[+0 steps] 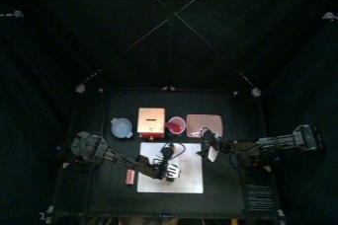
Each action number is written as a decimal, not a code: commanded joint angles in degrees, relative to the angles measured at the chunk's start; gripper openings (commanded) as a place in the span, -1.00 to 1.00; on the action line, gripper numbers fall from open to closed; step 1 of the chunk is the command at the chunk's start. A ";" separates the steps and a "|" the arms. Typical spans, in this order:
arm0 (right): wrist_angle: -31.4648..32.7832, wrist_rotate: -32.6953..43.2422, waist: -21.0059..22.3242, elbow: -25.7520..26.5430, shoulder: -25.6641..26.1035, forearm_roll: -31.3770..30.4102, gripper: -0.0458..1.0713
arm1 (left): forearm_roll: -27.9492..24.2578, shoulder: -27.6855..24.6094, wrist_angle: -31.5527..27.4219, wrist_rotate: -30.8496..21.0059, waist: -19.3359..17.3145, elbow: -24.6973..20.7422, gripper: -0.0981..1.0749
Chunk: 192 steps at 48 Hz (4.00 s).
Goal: Grab knife handle
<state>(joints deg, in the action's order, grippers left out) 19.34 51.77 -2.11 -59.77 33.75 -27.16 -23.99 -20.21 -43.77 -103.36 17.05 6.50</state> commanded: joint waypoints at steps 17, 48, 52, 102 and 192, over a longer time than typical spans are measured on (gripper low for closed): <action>-0.62 0.00 0.09 0.88 0.18 0.00 0.82 | -0.26 0.88 0.00 2.64 -0.35 -2.20 0.63; 1.41 0.26 0.18 6.94 0.18 2.46 0.82 | -13.54 11.69 0.00 13.80 -0.09 2.11 0.62; 3.43 0.26 0.26 8.79 0.18 2.46 0.82 | -14.33 13.80 -0.09 15.21 -0.18 3.96 0.62; 16.17 -5.36 11.51 33.84 -14.77 9.93 0.82 | -32.52 39.46 7.29 13.80 -10.46 31.46 0.62; 50.98 -5.71 16.44 69.26 -46.85 9.67 0.78 | -36.91 53.79 15.82 14.06 -17.40 46.67 0.62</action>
<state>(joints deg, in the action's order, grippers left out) 69.87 45.97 13.97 9.05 -14.41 -17.58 -60.64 33.49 -28.13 -89.21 -0.18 53.70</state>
